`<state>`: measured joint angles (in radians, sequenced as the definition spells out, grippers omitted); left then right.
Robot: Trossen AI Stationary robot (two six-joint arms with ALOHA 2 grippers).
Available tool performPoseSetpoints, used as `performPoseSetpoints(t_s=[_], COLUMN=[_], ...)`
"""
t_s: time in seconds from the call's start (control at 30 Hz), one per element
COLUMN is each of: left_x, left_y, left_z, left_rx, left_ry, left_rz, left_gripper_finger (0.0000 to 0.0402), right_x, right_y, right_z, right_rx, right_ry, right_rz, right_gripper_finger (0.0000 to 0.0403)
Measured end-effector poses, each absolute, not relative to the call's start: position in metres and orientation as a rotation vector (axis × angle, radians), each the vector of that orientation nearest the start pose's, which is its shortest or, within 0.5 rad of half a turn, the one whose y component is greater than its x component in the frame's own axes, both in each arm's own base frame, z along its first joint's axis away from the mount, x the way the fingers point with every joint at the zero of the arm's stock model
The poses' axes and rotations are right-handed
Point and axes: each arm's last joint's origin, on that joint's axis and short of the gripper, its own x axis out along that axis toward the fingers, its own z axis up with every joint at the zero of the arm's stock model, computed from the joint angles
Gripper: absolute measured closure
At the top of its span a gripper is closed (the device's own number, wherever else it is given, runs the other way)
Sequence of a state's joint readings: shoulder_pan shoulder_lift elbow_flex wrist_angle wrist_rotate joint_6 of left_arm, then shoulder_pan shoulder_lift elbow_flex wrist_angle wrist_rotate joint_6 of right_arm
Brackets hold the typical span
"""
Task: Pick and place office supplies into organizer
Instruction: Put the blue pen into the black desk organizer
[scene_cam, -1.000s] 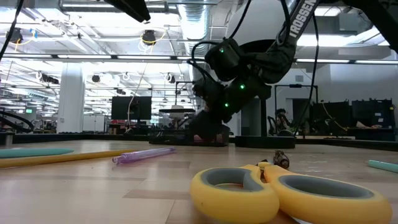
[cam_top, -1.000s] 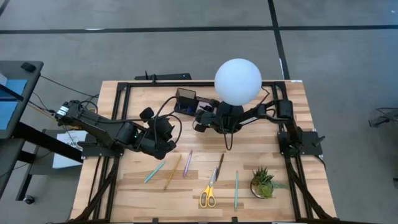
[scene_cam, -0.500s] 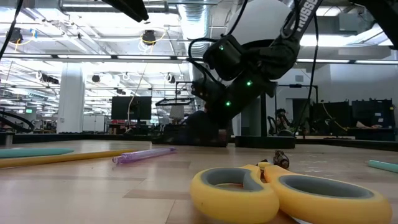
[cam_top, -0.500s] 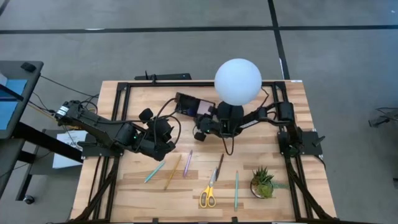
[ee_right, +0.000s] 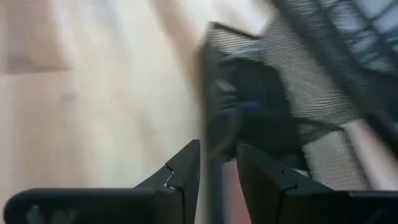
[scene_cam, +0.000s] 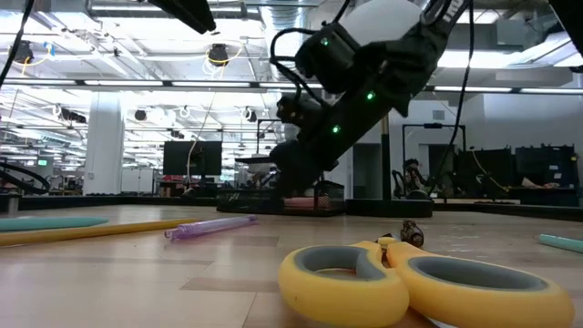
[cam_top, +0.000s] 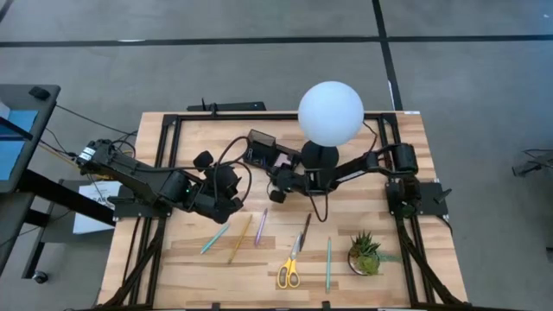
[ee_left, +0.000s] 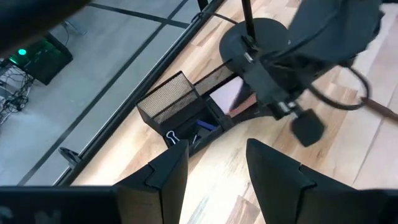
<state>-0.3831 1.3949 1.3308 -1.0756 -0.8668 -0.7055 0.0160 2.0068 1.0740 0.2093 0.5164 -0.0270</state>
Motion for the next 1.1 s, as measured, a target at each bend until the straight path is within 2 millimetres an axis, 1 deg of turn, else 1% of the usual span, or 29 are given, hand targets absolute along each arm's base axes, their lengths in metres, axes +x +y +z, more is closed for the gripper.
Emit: performPoseSetpoints(t_s=[0.07,0.27,0.37,0.47,0.57,0.67,0.73,0.8,0.87,0.9,1.0,1.1], left_x=[0.247,0.247,0.247,0.245,0.236,0.213,0.198,0.194,0.191,0.192,0.193,0.19], left_y=[-0.076,-0.076,-0.076,-0.078,-0.077,-0.069,-0.066,-0.067,-0.072,-0.076,-0.085,-0.09], left_z=[0.329,0.328,0.328,0.326,0.324,0.326,0.328,0.323,0.312,0.305,0.274,0.249], left_rx=[0.03,0.023,-0.043,-0.085,-0.035,-0.029,-0.032,-0.066,-0.099,-0.109,-0.123,-0.261], left_ry=[0.72,0.714,0.715,0.747,0.789,0.822,0.831,0.793,0.753,0.728,0.745,0.792], left_rz=[0.71,0.721,0.719,0.698,0.741,0.871,0.961,0.971,0.921,0.895,0.844,0.818], left_gripper_finger=[0.0243,0.0243,0.0243,0.0243,0.0243,0.0243,0.0243,0.0243,0.0243,0.0243,0.0243,0.0243], right_x=[0.392,0.382,0.373,0.358,0.34,0.318,0.301,0.284,0.266,0.259,0.236,0.215], right_y=[-0.002,0.023,0.038,0.049,0.055,0.053,0.05,0.045,0.04,0.038,0.035,0.033], right_z=[0.123,0.146,0.167,0.193,0.223,0.254,0.27,0.28,0.28,0.275,0.254,0.228], right_rx=[-0.19,-0.197,-0.164,-0.146,-0.145,-0.14,-0.13,-0.112,-0.079,-0.056,-0.006,0.082], right_ry=[0.739,0.758,0.734,0.734,0.707,0.683,0.671,0.629,0.57,0.535,0.428,0.338], right_rz=[-0.426,-0.34,-0.313,-0.29,-0.269,-0.261,-0.265,-0.27,-0.276,-0.277,-0.234,-0.157], right_gripper_finger=[0.0305,0.0305,0.0305,0.0311,0.032,0.0327,0.033,0.0331,0.0331,0.0331,0.0332,0.0332])
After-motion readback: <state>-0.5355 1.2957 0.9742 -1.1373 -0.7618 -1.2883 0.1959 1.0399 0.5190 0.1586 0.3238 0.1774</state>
